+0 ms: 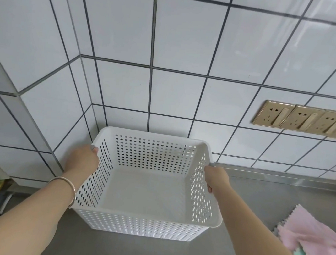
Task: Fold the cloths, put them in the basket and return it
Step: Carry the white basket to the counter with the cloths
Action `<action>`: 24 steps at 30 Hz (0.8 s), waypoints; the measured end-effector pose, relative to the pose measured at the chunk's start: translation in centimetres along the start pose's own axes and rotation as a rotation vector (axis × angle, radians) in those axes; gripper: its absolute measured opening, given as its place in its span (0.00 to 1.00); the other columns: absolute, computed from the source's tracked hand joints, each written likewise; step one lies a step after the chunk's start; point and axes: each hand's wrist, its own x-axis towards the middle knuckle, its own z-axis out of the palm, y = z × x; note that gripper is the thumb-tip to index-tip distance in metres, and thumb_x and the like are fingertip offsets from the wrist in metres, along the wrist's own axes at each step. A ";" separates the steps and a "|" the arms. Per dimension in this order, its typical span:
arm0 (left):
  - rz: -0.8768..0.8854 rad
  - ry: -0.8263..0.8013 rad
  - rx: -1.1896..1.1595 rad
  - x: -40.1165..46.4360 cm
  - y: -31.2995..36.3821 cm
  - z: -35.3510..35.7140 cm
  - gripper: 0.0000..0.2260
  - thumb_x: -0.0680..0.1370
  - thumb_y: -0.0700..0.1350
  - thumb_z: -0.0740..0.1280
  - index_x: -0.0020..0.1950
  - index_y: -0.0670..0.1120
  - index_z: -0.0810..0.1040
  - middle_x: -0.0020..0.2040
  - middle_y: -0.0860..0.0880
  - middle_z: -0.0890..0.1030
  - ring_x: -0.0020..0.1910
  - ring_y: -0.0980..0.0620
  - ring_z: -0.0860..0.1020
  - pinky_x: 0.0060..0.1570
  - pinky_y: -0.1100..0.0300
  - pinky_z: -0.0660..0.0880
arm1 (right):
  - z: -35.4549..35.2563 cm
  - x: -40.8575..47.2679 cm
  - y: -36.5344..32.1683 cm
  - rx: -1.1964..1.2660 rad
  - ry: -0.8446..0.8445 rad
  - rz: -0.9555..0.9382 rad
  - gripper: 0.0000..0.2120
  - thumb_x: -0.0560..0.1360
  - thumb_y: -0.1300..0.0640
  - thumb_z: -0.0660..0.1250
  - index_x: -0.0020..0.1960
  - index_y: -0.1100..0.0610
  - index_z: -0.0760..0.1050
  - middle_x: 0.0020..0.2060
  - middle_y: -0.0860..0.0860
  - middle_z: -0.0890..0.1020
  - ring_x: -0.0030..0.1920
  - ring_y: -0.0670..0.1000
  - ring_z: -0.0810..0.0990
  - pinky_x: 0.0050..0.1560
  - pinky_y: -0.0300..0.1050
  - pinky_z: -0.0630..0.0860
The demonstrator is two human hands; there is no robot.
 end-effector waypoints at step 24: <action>0.164 0.163 0.175 -2.3 1.4 -1.2 0.18 0.77 0.49 0.60 0.60 0.37 0.71 0.58 0.38 0.73 0.55 0.39 0.71 0.52 0.48 0.72 | -0.5 -1.3 0.1 0.095 0.126 -0.012 0.22 0.72 0.50 0.60 0.61 0.62 0.68 0.50 0.57 0.77 0.43 0.56 0.78 0.41 0.45 0.75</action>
